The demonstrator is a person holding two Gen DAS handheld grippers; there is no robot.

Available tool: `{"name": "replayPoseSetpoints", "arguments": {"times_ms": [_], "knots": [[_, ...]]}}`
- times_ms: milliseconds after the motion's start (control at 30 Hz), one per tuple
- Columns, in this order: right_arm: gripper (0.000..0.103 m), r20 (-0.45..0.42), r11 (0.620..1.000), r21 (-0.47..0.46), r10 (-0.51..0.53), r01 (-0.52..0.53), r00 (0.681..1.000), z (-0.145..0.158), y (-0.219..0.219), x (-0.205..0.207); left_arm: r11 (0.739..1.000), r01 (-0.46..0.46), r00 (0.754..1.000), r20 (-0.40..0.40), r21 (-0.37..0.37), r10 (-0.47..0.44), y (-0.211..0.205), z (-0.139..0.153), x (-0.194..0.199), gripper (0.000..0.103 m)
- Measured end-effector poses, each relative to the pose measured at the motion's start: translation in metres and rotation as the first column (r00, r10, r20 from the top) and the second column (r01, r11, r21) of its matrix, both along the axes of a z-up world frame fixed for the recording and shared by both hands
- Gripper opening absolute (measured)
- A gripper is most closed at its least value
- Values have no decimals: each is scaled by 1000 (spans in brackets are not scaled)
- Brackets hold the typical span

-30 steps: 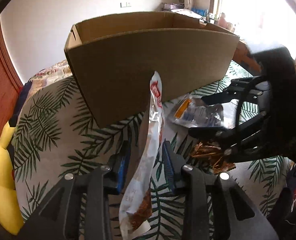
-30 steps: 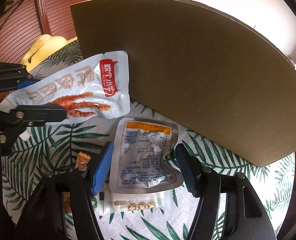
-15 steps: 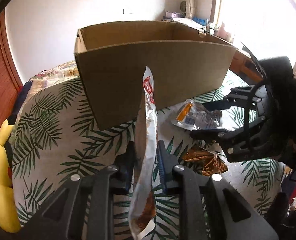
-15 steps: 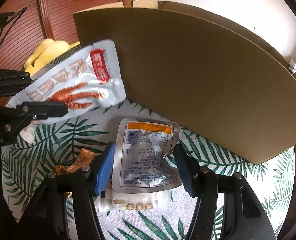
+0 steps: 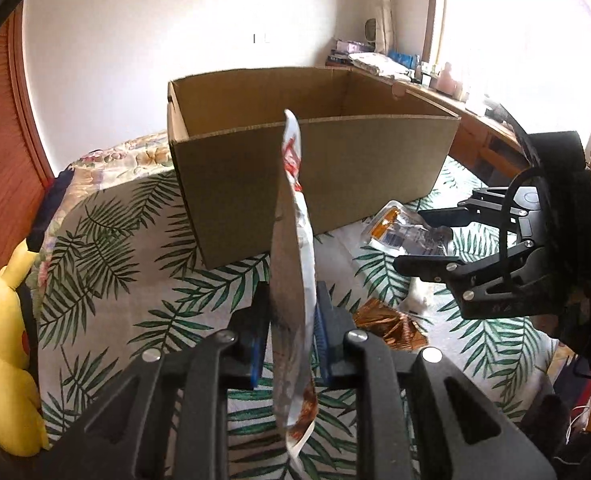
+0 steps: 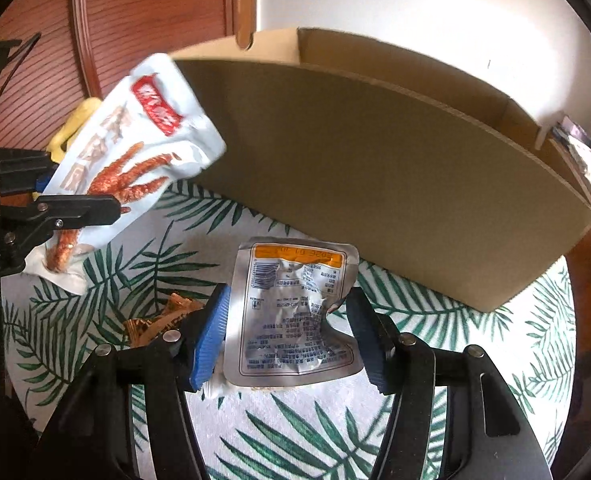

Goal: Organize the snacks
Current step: 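Lift both pouches over the box and release them inside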

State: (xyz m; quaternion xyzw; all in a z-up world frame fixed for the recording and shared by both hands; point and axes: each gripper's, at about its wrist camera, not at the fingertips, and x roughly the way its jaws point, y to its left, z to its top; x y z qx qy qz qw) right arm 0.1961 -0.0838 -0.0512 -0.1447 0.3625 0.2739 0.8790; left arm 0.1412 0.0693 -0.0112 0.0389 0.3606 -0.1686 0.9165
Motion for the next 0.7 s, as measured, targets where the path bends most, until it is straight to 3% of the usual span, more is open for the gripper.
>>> {"name": "replayPoseSetpoints", "arguments": {"times_ms": [367,700], "knots": [[60,67,996,72,-61,56,996,35,-34,-48,1000,-3,996,92,-13,4,-15,41,-37,17],[60,145,987,125,-114,96,983,92,-66,-88,999,11,984,178,-33,-5,-29,93,-61,17]]}}
